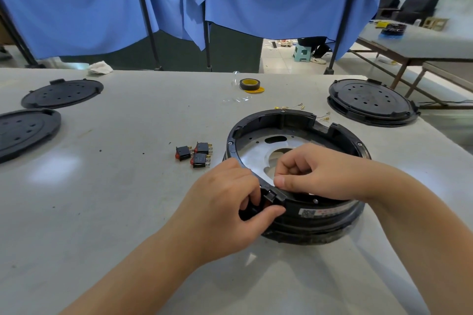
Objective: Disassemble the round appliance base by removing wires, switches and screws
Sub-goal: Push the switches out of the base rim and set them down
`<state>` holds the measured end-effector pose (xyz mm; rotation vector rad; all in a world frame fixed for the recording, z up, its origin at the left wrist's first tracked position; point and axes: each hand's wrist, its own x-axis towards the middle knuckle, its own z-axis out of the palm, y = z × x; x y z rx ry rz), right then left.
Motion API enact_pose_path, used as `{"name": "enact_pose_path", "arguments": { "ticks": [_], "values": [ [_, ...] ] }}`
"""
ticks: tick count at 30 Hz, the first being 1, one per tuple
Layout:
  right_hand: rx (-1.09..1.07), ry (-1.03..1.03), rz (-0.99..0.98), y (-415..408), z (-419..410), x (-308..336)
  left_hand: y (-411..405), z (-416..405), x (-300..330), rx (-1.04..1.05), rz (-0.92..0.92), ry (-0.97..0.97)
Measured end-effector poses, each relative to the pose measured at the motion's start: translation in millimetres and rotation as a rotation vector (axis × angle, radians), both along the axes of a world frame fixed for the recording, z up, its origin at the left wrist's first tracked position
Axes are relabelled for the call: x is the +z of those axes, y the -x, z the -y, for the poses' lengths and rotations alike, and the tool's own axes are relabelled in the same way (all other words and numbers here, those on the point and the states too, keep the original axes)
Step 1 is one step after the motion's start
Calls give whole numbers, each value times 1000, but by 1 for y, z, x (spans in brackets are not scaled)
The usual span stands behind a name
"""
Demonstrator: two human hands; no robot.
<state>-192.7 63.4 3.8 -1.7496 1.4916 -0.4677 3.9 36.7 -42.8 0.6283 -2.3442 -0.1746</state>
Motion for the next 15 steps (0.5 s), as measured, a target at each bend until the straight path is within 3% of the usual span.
{"name": "enact_pose_path", "arguments": {
  "ticks": [15],
  "values": [
    [-57,-41,33,-1,4,-2,-1,2,3,-18,29,49]
  ]
}}
